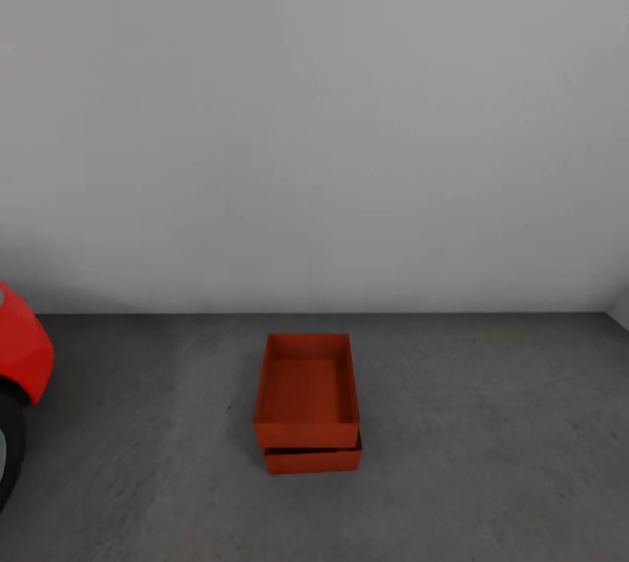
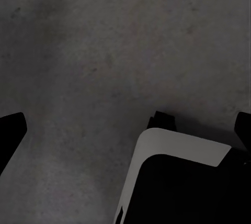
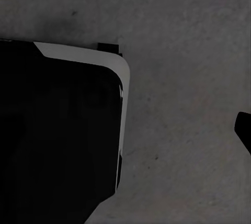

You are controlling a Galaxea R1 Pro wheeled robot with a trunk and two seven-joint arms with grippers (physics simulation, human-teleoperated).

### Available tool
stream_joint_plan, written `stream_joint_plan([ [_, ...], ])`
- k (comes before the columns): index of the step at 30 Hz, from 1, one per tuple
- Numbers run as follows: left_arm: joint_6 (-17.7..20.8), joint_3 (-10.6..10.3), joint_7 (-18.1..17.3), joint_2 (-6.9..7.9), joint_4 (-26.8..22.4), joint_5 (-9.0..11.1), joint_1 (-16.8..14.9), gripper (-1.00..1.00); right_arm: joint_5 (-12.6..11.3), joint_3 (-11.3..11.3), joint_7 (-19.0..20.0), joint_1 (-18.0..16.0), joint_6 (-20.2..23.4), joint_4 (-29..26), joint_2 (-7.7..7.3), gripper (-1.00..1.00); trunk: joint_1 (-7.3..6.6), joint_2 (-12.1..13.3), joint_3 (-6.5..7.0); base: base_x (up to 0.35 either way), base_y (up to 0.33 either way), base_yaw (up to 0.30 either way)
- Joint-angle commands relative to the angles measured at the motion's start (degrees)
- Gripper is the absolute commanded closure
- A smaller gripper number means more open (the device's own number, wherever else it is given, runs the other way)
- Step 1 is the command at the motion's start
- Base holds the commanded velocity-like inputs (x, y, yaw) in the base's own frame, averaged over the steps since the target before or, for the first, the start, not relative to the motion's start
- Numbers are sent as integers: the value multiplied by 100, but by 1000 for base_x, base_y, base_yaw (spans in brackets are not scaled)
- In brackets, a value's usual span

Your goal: Move the two storage containers from the living room to the garage. In the garage, place one container on the floor and stack the other container on top of it (either order is fine).

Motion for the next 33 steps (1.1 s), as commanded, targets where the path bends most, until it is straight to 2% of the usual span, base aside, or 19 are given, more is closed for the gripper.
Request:
stream_joint_plan([
  [1,-13,-48,12,-1,2,50,-2,-100,-57,49,-3,-8,-35,20,2,-100,1,-6,2,0,0,0],
  [33,-14,-50,12,-1,2,50,1,-100,-57,41,-3,-8,-21,17,2,-100,1,-6,296,0,0,0],
])
